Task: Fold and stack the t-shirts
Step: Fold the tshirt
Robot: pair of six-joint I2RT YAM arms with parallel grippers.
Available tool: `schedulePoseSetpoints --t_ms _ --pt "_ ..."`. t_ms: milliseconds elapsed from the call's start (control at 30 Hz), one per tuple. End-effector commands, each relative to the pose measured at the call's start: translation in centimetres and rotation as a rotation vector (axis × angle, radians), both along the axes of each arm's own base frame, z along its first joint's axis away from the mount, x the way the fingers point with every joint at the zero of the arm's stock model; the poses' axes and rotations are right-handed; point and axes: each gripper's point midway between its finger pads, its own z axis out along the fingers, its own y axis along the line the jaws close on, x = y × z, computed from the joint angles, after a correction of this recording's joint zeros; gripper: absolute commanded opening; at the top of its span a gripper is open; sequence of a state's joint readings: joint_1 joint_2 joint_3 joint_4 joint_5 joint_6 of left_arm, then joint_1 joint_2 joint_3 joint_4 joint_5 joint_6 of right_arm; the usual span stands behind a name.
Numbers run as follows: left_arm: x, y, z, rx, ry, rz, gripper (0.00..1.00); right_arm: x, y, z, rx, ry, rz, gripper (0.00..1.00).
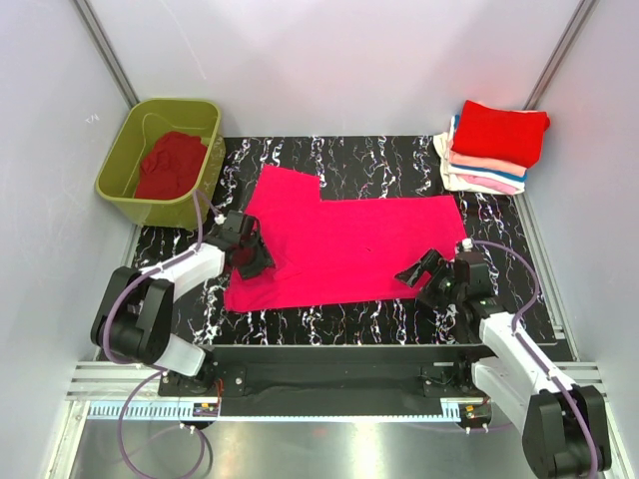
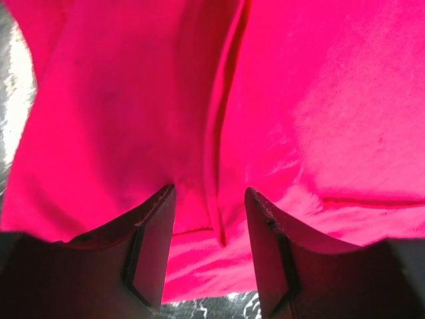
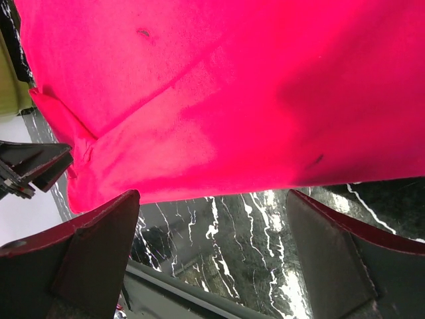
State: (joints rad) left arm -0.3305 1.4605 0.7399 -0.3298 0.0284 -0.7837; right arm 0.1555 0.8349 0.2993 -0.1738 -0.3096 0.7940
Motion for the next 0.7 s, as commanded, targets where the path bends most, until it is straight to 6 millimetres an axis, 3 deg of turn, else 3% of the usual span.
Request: schedulePoseSetpoints --t_ms 0,133,267,433,667 --pt "3.1 -1.0 2.0 -0.016 -0.104 0.008 0.51 1.3 0.8 1.9 0.031 -0.081 0.029 0.98" --pt "3.8 -1.0 1.8 0.003 -0.11 0.015 0.49 1.3 0.8 2.0 0.033 -0.089 0.028 0.98" --pt "4.2 -1.3 2.0 0.001 -0.114 0.01 0.37 1.3 0.9 1.8 0.034 -0.082 0.032 0.98" --pt "5.1 -1.8 2.6 -0.002 -0.126 -0.002 0.02 1.3 1.0 1.5 0.035 -0.068 0.036 0.97" --pt "6.2 -2.2 3.1 0.006 -0.121 0.005 0.0 1.5 1.0 1.4 0.034 -0.065 0.036 0.98"
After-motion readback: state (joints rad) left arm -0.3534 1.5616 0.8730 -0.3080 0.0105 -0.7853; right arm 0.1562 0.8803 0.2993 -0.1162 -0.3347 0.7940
